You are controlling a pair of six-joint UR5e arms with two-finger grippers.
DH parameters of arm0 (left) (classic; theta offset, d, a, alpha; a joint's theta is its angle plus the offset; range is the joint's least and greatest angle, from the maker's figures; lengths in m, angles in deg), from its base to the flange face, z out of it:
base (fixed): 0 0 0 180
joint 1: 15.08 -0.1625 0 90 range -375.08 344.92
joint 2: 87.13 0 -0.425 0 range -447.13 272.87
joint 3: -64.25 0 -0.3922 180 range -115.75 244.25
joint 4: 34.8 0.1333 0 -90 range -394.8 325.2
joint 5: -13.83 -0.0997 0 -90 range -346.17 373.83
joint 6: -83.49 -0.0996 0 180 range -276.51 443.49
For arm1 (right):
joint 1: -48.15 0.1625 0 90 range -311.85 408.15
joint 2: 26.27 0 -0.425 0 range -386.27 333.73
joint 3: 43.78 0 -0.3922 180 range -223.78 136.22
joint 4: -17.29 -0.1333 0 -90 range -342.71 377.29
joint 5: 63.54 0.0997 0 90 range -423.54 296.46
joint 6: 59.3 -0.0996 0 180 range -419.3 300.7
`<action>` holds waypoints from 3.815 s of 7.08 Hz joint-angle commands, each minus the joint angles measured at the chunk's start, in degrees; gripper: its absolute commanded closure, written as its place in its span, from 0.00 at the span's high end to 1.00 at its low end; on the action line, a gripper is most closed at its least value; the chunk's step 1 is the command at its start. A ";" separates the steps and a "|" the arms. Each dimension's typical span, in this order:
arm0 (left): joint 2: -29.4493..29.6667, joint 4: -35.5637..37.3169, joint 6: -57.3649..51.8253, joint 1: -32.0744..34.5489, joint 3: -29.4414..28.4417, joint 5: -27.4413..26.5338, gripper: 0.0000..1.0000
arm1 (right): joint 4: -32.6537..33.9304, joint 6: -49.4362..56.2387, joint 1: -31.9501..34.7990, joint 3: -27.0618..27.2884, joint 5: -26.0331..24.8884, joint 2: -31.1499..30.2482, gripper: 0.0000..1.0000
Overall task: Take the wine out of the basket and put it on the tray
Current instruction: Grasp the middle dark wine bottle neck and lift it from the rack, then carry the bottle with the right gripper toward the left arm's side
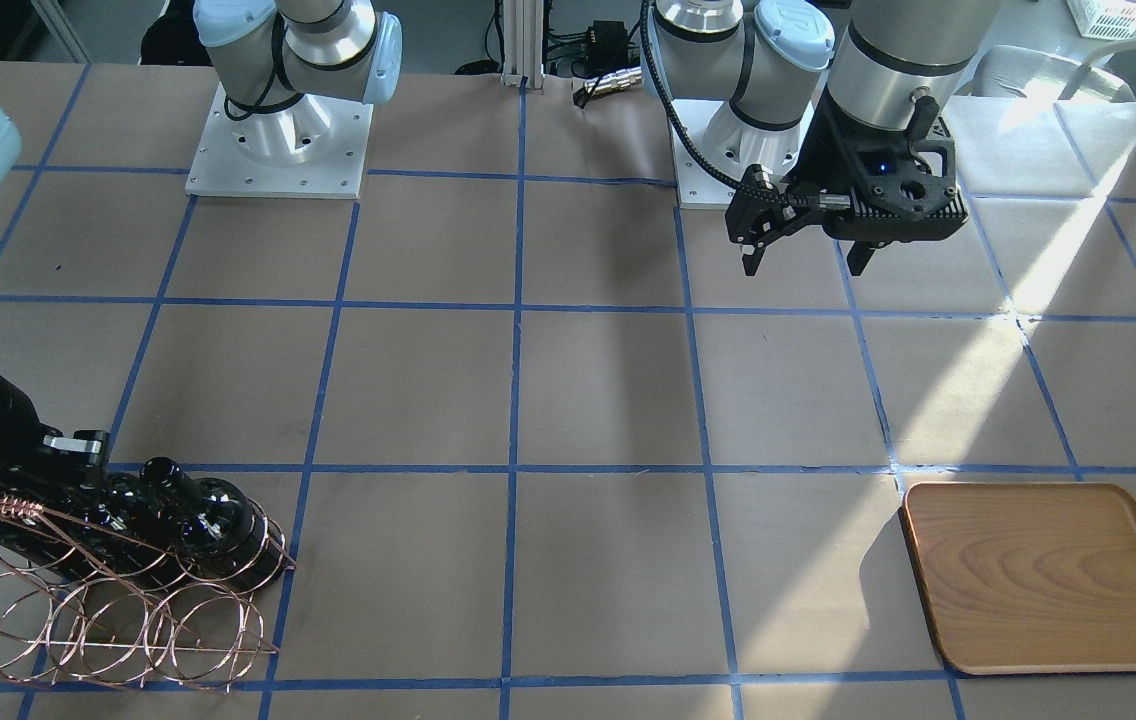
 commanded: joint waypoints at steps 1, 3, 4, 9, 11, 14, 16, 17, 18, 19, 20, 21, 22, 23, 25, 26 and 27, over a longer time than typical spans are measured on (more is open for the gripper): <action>0.00 0.03 -0.02 -0.06 0.00 -0.15 1.00 | -0.11 -0.33 0.12 -0.72 0.55 -1.78 0.22; 0.00 0.03 0.07 0.03 0.00 0.11 1.00 | -3.25 -0.42 0.21 -0.81 0.46 -8.97 0.22; 0.00 0.03 0.07 0.03 0.00 0.11 1.00 | -5.19 -0.33 0.21 -1.08 0.29 -12.23 0.23; 0.26 -0.06 0.07 0.03 -0.09 0.28 1.00 | -14.95 -4.77 2.82 2.41 0.63 -17.01 0.18; 0.26 -0.06 0.16 0.03 -0.09 0.28 1.00 | -12.34 -18.62 11.51 4.63 0.72 -15.26 0.16; 0.18 -0.15 0.07 -0.15 -0.09 0.20 1.00 | -1.28 -40.34 25.47 3.41 1.87 -7.45 0.16; 0.00 -0.23 -0.80 -2.41 -0.35 0.20 1.00 | 0.42 -52.05 33.65 0.61 1.78 -3.14 0.13; -0.17 -0.58 -4.12 -5.30 -0.35 0.11 1.00 | 1.11 -57.40 36.65 -0.28 1.78 -1.90 0.12; -0.35 -0.67 -7.54 -7.77 -0.35 0.02 1.00 | 1.82 -61.55 38.33 -1.33 2.22 -1.10 0.12; -0.44 -0.76 -9.84 -10.14 -0.44 -0.15 1.00 | 1.91 -64.46 39.92 -2.47 2.31 0.12 0.12; -0.44 -0.76 -11.08 -12.26 -0.35 -0.16 1.00 | 1.91 -67.71 41.50 -3.96 2.39 1.61 0.11; -0.35 -0.76 -14.40 -14.45 -0.35 -0.07 1.00 | 1.91 -71.83 42.56 -6.59 3.00 3.28 0.11; -0.18 -0.76 -18.17 -16.56 -0.18 0.02 1.00 | 2.00 -74.05 44.31 -9.31 3.10 5.47 0.11; -0.18 -0.76 -20.13 -17.54 -0.18 0.02 1.00 | 2.00 -76.33 45.20 -11.51 3.10 8.11 0.10; -0.18 -0.85 -20.15 -17.55 -0.09 -0.24 1.00 | 1.74 -76.44 46.00 -12.06 3.10 8.84 0.10; -0.09 -0.85 -20.15 -17.55 -0.09 -0.16 1.00 | 1.30 -76.36 46.08 -11.98 3.19 8.84 0.11; -0.09 -0.94 -20.15 -17.55 -0.09 -0.07 1.00 | -0.01 -76.36 46.61 -11.98 3.53 8.84 0.12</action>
